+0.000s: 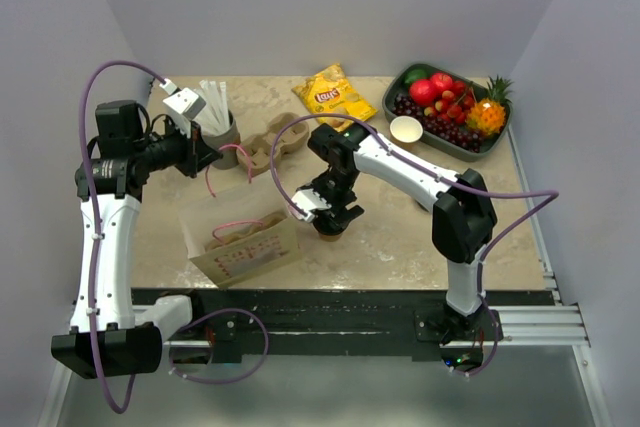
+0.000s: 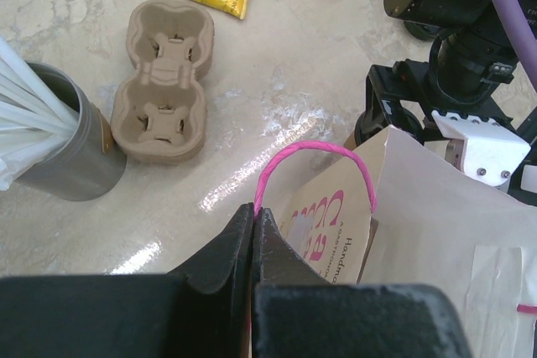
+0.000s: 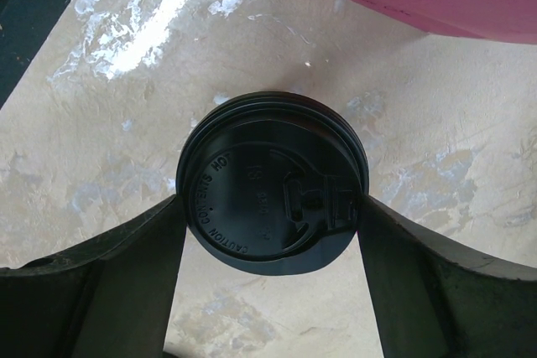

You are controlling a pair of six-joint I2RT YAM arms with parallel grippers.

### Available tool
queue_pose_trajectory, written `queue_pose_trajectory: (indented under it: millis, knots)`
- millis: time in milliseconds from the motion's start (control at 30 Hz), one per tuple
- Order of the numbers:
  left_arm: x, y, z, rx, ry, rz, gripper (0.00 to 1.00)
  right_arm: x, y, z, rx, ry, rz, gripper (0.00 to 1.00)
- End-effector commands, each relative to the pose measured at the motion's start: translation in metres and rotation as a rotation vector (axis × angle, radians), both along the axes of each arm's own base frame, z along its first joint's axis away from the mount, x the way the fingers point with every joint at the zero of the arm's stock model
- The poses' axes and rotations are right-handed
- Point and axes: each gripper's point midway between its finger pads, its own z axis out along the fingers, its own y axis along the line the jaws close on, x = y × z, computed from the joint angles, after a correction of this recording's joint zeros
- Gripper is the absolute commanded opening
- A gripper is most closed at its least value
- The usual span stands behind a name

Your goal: Pack the takeout coffee

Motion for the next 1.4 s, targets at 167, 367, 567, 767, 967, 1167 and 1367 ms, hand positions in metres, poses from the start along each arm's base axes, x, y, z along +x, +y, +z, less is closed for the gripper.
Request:
queue_pose_trajectory:
  millis: [167, 367, 567, 767, 967, 1167, 1367]
  knots:
    - [0.001, -0.009, 0.016, -0.071, -0.044, -0.032, 0.00, 0.005, 0.005, 0.041, 0.053, -0.062, -0.064, 0.69]
    - [-0.009, -0.020, 0.020, -0.150, -0.029, -0.059, 0.00, 0.004, -0.001, 0.065, 0.063, -0.088, -0.134, 0.66]
    - [-0.018, -0.025, 0.023, -0.182, -0.050, -0.078, 0.00, 0.005, -0.008, 0.094, 0.089, -0.135, -0.209, 0.64]
    - [-0.022, -0.026, 0.022, -0.187, -0.073, -0.069, 0.00, 0.009, -0.006, 0.134, 0.152, -0.177, -0.302, 0.63]
    - [-0.022, -0.026, 0.025, -0.189, -0.102, -0.053, 0.00, 0.017, 0.008, 0.213, 0.333, -0.229, -0.419, 0.61]
    - [-0.024, -0.023, 0.028, -0.145, -0.149, -0.049, 0.00, 0.011, 0.022, 0.264, 0.479, -0.259, -0.450, 0.47]
    - [-0.027, -0.027, 0.044, -0.166, -0.176, -0.066, 0.00, -0.007, 0.039, 0.284, 0.571, -0.229, -0.458, 0.14]
